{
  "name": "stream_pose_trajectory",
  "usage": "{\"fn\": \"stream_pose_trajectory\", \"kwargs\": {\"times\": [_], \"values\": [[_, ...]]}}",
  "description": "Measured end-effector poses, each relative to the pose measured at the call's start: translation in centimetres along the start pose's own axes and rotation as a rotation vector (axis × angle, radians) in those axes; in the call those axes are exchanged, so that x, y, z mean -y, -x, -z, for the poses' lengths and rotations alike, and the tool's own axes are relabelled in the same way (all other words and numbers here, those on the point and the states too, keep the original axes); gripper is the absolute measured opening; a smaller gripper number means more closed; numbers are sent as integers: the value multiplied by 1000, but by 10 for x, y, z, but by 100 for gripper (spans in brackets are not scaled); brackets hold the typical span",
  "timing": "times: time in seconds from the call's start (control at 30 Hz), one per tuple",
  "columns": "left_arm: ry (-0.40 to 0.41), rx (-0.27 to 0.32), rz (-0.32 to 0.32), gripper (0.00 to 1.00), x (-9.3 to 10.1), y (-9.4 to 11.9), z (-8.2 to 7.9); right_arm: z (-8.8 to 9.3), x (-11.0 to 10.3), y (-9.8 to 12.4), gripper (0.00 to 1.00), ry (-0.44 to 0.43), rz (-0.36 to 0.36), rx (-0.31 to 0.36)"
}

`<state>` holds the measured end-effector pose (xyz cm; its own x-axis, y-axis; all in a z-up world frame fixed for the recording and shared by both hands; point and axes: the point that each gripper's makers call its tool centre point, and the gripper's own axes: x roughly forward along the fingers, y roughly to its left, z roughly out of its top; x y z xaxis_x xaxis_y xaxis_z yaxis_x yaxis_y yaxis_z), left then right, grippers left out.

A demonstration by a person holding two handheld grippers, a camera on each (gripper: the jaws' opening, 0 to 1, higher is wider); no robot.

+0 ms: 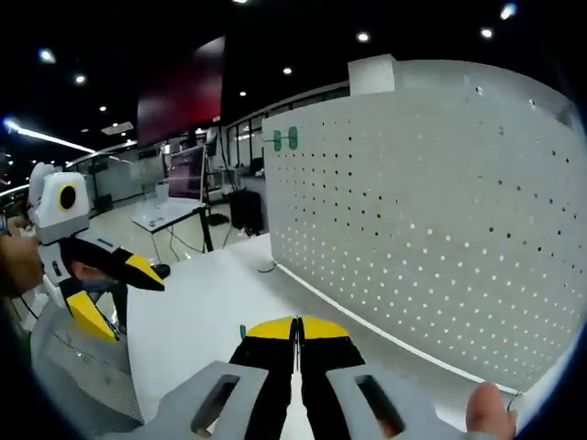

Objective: Insert the hook assembly into the mounting plate slot until the hook locks in place.

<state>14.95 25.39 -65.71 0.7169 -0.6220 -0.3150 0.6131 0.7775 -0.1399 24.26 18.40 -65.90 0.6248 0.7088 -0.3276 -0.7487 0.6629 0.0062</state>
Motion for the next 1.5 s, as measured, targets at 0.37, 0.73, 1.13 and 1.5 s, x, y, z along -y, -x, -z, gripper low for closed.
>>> {"fn": "stream_pose_trajectory", "kwargs": {"times": [0.37,0.73,1.13,1.5], "values": [[7,75,-31,45,-5,2,-29,-45,-23,14,0,10,-28,122],[-9,157,-50,42,-6,3,-61,-82,-44,26,0,17,-57,216],[-28,257,-76,33,-7,5,-92,-106,-58,31,0,17,-80,278],[-34,328,-108,26,-10,7,-109,-117,-64,32,0,-26,-99,315]]}}
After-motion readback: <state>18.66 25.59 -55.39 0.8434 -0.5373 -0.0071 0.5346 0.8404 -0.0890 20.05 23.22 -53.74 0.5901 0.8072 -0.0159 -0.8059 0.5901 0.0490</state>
